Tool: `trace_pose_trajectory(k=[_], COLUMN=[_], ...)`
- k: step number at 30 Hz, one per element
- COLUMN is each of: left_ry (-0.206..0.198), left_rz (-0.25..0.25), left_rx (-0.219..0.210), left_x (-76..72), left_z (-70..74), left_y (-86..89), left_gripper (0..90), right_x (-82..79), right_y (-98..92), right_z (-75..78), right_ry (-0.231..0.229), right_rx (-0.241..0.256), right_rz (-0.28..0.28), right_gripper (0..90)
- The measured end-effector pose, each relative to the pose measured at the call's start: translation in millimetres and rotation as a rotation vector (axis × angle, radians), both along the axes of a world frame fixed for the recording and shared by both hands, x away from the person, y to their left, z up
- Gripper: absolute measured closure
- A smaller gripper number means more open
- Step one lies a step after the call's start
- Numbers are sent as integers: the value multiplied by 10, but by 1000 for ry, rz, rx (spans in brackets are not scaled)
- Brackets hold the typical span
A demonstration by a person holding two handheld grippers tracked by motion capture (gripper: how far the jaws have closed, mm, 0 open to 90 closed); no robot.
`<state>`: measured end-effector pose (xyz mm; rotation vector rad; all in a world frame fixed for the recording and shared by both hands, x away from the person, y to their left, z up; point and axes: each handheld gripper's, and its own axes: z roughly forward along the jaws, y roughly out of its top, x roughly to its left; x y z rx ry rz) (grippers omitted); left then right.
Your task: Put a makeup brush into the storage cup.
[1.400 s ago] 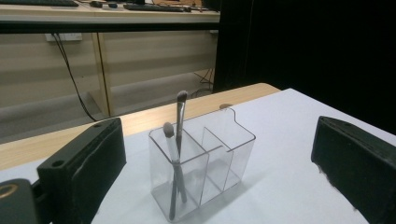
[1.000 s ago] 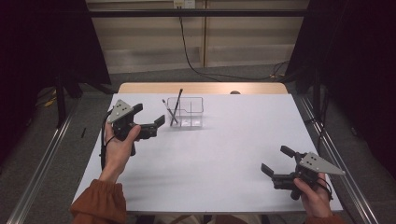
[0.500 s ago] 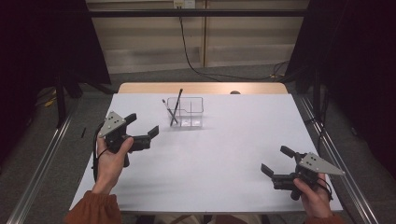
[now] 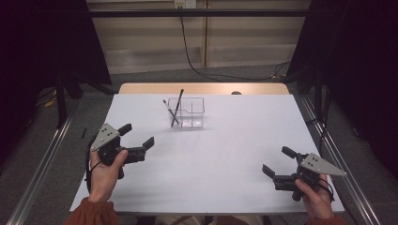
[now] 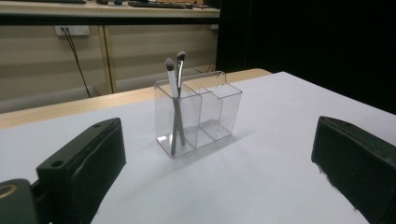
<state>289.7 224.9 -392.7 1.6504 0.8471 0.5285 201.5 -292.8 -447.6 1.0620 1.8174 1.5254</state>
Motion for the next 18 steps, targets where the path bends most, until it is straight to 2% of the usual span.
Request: trace_pose_trajectory(k=[6,18], left_ry=[-11,4], left_rz=[16,28], left_rx=[5,3], left_x=[-142,-364], left_z=[-55,-150], left_y=[70,184], left_gripper=[29,29], right_x=[-5,-17], right_y=[-2,-1], right_z=[-1,1], right_ry=[-1,1], right_rx=[3,1], right_rz=[-3,-5], right_gripper=[0,0])
